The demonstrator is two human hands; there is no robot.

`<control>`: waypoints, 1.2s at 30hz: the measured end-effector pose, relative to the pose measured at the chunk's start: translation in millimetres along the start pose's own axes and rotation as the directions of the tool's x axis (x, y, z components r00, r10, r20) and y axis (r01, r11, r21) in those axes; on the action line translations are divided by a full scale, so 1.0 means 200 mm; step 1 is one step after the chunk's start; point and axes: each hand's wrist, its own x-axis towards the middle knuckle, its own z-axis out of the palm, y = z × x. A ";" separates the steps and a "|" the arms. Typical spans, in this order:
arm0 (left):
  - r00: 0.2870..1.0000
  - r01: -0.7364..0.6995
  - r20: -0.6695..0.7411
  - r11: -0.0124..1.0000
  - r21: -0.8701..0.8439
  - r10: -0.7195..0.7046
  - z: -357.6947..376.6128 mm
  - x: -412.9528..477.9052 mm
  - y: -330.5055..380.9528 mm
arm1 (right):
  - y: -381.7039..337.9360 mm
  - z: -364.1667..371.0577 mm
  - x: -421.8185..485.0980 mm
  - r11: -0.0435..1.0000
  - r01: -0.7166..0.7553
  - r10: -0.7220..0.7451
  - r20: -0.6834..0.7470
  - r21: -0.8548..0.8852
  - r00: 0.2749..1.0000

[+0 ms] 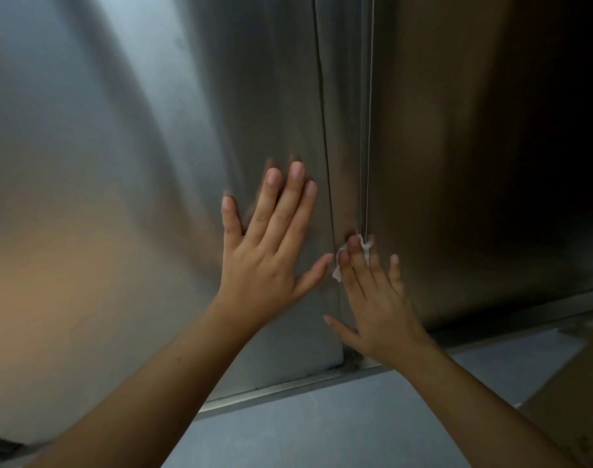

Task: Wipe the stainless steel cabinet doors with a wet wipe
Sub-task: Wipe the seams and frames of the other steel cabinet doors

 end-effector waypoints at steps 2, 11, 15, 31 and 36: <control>1.000 0.009 0.019 1.000 -0.014 -0.009 0.02 -0.05 0.04 | -0.02 -0.02 0.04 0.999 -0.038 0.039 -0.042 0.023 0.998; 0.996 0.063 0.068 0.998 -0.032 -0.061 0.10 -0.24 0.16 | -0.06 0.20 -0.19 0.999 -0.037 0.037 0.074 -0.008 0.997; 0.994 0.059 0.098 0.998 -0.026 -0.056 0.14 -0.32 0.21 | -0.07 0.26 -0.26 1.000 -0.030 0.031 0.097 -0.008 0.995; 0.980 0.113 0.169 0.993 -0.024 -0.108 0.23 -0.55 0.34 | -0.04 0.40 -0.34 0.999 0.022 -0.022 0.001 -0.039 1.000; 0.973 0.130 0.198 0.991 -0.035 -0.121 0.25 -0.63 0.40 | -0.04 0.39 -0.33 0.999 0.008 -0.010 -0.041 -0.032 0.999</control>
